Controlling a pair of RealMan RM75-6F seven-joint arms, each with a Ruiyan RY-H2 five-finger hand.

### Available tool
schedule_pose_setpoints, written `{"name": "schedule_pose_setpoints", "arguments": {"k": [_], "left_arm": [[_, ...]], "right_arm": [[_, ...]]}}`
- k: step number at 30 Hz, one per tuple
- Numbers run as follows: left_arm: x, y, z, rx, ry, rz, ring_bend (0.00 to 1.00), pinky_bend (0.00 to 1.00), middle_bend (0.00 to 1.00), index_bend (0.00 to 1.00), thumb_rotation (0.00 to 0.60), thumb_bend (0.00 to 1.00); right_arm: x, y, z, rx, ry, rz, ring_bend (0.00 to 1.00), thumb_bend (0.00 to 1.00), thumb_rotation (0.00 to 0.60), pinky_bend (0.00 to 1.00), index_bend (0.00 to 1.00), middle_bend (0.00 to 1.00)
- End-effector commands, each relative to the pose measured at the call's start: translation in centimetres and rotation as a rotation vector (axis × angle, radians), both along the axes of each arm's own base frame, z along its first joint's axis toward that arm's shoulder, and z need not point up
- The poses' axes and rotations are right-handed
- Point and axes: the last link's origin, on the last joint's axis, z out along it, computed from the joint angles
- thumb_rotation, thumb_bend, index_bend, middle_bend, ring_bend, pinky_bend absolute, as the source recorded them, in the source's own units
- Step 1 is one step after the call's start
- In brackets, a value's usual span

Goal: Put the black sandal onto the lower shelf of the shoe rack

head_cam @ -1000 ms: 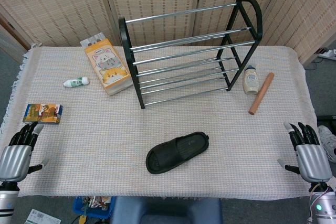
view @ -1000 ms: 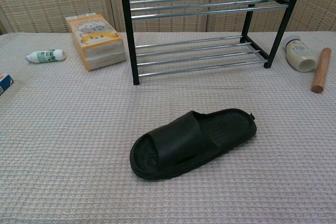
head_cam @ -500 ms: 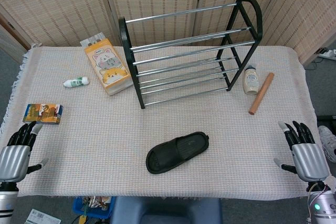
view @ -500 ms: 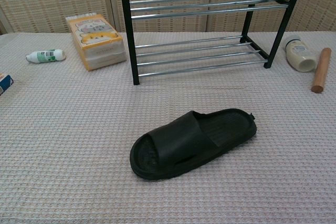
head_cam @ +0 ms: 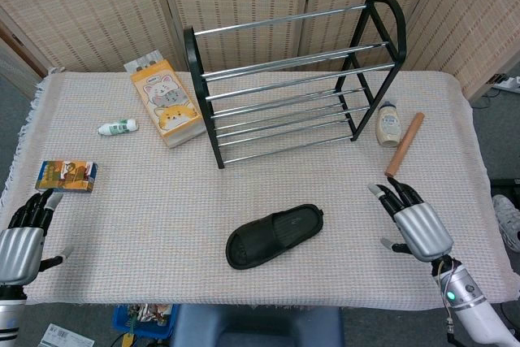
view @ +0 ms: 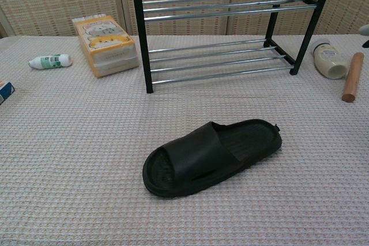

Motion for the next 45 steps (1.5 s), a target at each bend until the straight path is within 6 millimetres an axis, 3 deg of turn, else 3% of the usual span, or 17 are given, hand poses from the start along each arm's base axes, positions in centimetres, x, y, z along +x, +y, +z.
{"name": "schedule_pose_setpoints", "arguments": {"k": [1,7,13,21,34,45], "left_arm": [[-0.3,-0.3,0.1,0.0,0.0,0.012,0.08,0.2,0.08,0.1,0.6,0.19],[-0.8,-0.8,0.2,-0.002,0.0,0.034,0.08,0.2,0.08,0.1,0.6,0.19],[-1.4,-1.0,0.2,-0.007,0.006,0.057,0.08,0.2,0.08,0.09,0.6,0.19],[-1.5,-0.9,-0.1,-0.017,0.008,0.056,0.08,0.2,0.08,0.09,0.6,0.19],[-2.1,-0.9,0.0,-0.018,-0.001,0.066,0.08,0.2,0.08,0.09,0.6,0.19],[-2.2,-0.9,0.2,-0.015,-0.009,0.063,0.08,0.2,0.08,0.09,0.6,0.19]], "right_arm": [[2.3,-1.8,-2.5,0.09,0.007,0.058,0.04,0.12,0.6,0.16,0.0,0.14],[5.0,-3.9,-6.5,0.247,0.028,0.107,0.04,0.12,0.6,0.16,0.0,0.14],[7.2,-5.8,-9.9,0.363,0.053,0.114,0.0,0.12,0.6,0.02,0.0,0.12],[9.2,-8.0,-13.4,0.43,0.084,0.106,0.0,0.12,0.6,0.02,0.0,0.1],[10.3,-9.1,-16.3,0.466,0.117,0.101,0.0,0.14,0.6,0.05,0.03,0.11],[10.0,-8.5,-16.0,0.483,0.138,0.099,0.0,0.18,0.6,0.08,0.05,0.12]]}}
